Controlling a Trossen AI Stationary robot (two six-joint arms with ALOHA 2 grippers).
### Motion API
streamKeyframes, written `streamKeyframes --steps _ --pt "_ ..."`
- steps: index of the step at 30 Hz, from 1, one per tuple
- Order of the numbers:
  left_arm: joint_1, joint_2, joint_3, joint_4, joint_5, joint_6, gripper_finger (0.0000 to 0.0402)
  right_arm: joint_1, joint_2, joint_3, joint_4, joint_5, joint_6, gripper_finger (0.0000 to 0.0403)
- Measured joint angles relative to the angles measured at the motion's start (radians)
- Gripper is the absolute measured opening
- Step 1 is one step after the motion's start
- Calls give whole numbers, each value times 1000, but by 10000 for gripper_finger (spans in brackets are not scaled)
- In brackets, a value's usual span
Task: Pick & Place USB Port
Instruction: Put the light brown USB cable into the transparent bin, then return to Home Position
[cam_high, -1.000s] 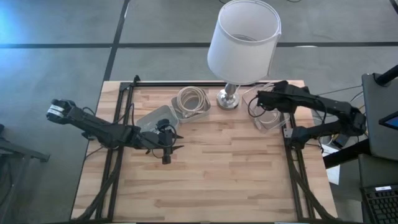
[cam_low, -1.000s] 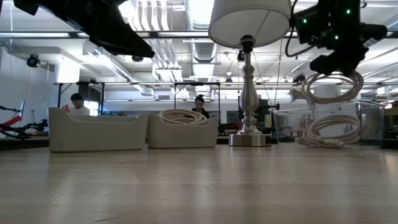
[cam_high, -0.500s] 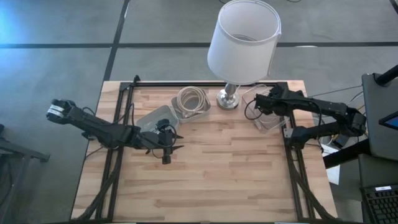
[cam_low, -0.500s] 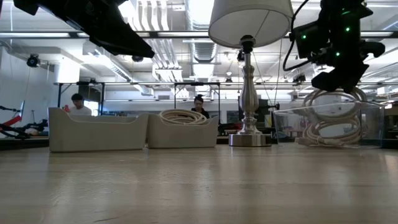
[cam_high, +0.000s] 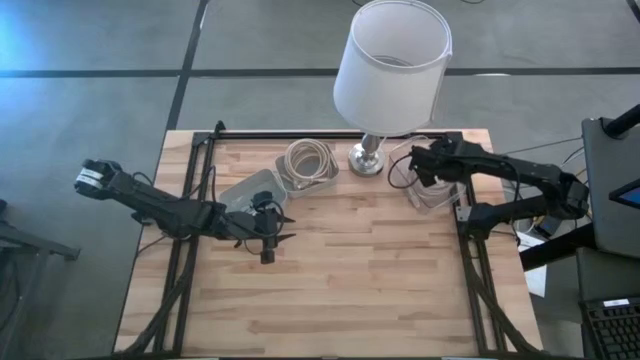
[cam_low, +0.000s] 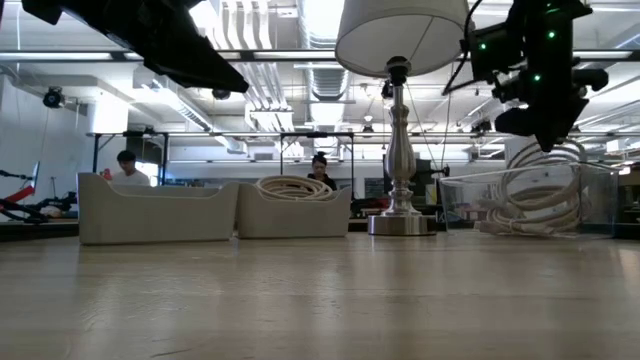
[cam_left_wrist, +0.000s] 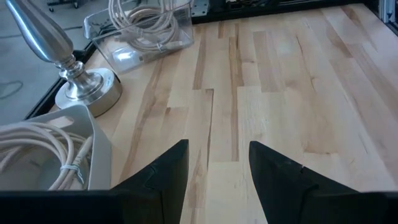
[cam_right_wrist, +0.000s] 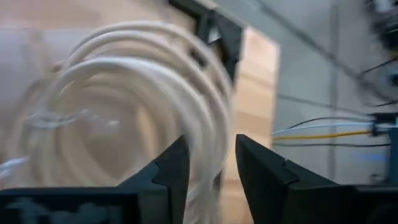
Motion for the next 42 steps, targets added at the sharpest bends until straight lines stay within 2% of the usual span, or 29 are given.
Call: streamKeyframes --steps 2,8,13,19,27,30,32,34,37,42 --pt "0 0 0 0 -1 25 172 11 0 15 2 -52 1 134" --pt "0 -51 0 -7 -45 80 172 127 -3 52 4 -63 7 138" --pt "0 -152 0 -8 -112 109 172 257 -11 89 7 -67 67 131" --pt "-2 -293 0 -114 -116 94 172 378 -51 94 -4 -66 122 132" --pt "-2 -399 -1 -248 -113 58 172 427 -105 88 -117 -60 199 128" --pt "-2 -406 -1 -248 -113 58 172 439 -114 87 -78 -63 214 121" --pt "-2 -409 -1 -251 -113 69 172 472 -116 87 12 -64 159 116" --pt "-2 -413 -5 -249 -113 82 172 519 -113 83 177 -65 50 111" --pt "-2 -424 -24 -247 -113 107 172 605 -97 71 475 -76 -208 104" --pt "-2 -488 -69 -215 -113 119 172 721 -89 43 780 -242 -613 96"
